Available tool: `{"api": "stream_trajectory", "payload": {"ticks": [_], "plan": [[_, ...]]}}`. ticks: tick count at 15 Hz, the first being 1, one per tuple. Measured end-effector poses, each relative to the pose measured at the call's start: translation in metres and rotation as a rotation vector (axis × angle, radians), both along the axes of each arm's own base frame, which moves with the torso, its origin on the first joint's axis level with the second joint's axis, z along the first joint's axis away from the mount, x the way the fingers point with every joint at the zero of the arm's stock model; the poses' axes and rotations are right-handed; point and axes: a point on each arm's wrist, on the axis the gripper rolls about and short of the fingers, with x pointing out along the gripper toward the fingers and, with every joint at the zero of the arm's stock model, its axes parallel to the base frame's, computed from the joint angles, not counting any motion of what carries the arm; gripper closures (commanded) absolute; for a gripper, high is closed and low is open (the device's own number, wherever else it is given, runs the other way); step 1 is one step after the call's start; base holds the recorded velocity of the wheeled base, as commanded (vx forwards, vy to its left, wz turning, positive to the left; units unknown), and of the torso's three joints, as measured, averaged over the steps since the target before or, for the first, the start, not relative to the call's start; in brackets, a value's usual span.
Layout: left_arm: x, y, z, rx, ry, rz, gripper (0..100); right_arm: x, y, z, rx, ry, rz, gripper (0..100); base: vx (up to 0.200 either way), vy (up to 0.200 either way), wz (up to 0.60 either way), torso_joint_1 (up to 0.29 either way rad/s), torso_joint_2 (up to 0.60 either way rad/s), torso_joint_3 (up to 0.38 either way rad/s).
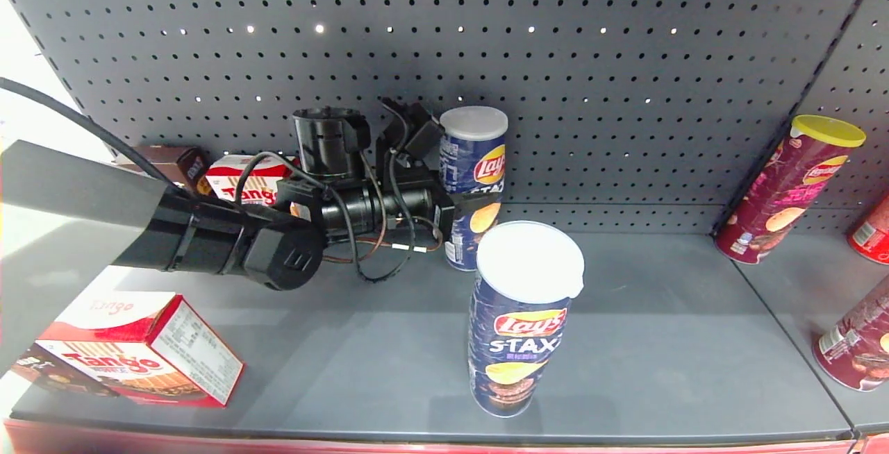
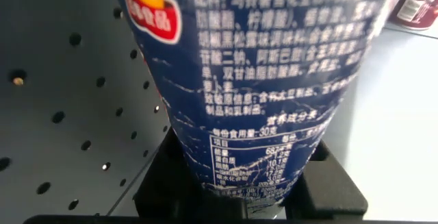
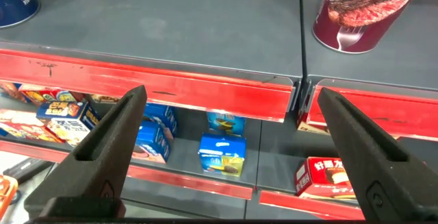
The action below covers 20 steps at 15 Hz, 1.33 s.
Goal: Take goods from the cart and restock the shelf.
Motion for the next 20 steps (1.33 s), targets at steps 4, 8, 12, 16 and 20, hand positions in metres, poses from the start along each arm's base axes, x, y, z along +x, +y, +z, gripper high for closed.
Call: {"api": "stream_trajectory", "payload": {"ticks": [4, 8, 12, 16, 20], "plan": [[0.005, -0.003, -0.008, 0.007, 0.012, -0.001, 100, 0.000, 0.000, 0.000, 0.000, 0.001, 0.000, 0, 0.000, 0.000, 0.00, 0.000, 0.00, 0.000], [0.007, -0.005, -0.013, 0.004, 0.006, -0.003, 0, 0.000, 0.000, 0.000, 0.000, 0.001, 0.000, 0, 0.000, 0.000, 0.00, 0.000, 0.00, 0.000], [0.007, -0.007, -0.016, 0.000, -0.002, -0.006, 0, 0.000, 0.000, 0.000, 0.000, 0.001, 0.000, 0, 0.000, 0.000, 0.00, 0.000, 0.00, 0.000], [0.004, -0.005, -0.013, -0.001, -0.002, -0.004, 0, 0.000, 0.000, 0.000, 0.000, 0.001, 0.000, 0, 0.000, 0.000, 0.00, 0.000, 0.00, 0.000], [-0.024, 0.012, -0.003, 0.008, 0.019, 0.004, 0, 0.000, 0.000, 0.000, 0.000, 0.001, 0.000, 0, 0.000, 0.000, 0.00, 0.000, 0.00, 0.000]]}}
